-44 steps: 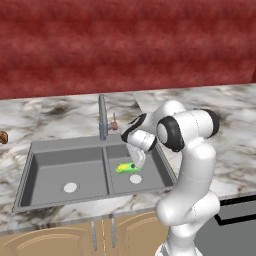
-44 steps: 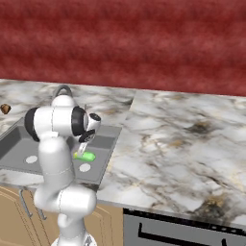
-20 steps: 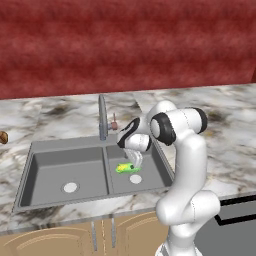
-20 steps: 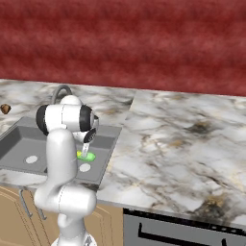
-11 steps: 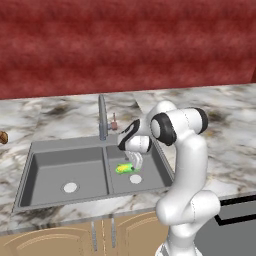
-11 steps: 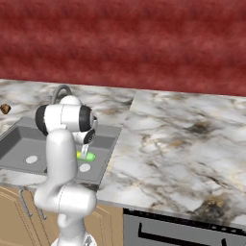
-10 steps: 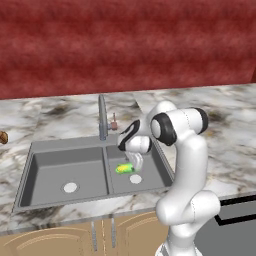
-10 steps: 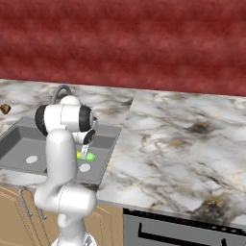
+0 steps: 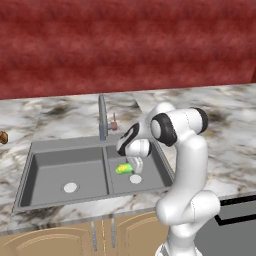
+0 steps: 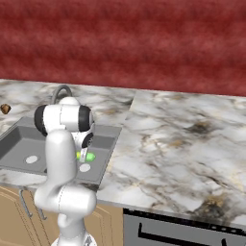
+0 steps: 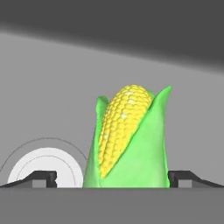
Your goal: Turn on the sink faucet. Then move the corn from the counter to the sink. Turn off the sink. Move the vegetable from the sink to the pot next to the stove. Finally move the pot to the front left burner.
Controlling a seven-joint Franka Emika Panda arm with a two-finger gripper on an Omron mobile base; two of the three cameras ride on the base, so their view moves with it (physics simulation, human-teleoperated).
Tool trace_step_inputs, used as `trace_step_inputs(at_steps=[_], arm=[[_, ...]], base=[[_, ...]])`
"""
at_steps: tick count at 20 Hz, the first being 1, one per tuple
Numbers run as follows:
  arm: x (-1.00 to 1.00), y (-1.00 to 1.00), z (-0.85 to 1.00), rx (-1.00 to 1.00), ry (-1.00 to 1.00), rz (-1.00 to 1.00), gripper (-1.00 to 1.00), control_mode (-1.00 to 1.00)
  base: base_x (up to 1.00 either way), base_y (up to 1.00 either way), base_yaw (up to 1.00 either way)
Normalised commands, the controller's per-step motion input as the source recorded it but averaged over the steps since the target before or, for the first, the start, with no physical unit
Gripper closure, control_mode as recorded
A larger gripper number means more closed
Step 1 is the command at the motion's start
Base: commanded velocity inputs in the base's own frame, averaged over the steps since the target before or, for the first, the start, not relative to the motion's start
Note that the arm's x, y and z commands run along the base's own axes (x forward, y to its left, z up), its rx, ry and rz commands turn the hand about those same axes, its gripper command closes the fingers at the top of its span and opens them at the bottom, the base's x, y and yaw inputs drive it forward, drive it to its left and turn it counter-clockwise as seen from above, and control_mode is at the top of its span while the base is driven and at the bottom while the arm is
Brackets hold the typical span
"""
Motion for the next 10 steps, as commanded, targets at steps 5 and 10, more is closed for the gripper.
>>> trace_step_inputs(at_steps=[5, 10], arm=[[0.01, 0.0, -0.45, -0.06, 0.0, 0.0, -1.0, -1.0], [0.0, 0.0, -0.41, 0.0, 0.0, 0.0, -1.0, -1.0]], base=[[0.0, 0.0, 0.0], [0.0, 0.0, 0.0]])
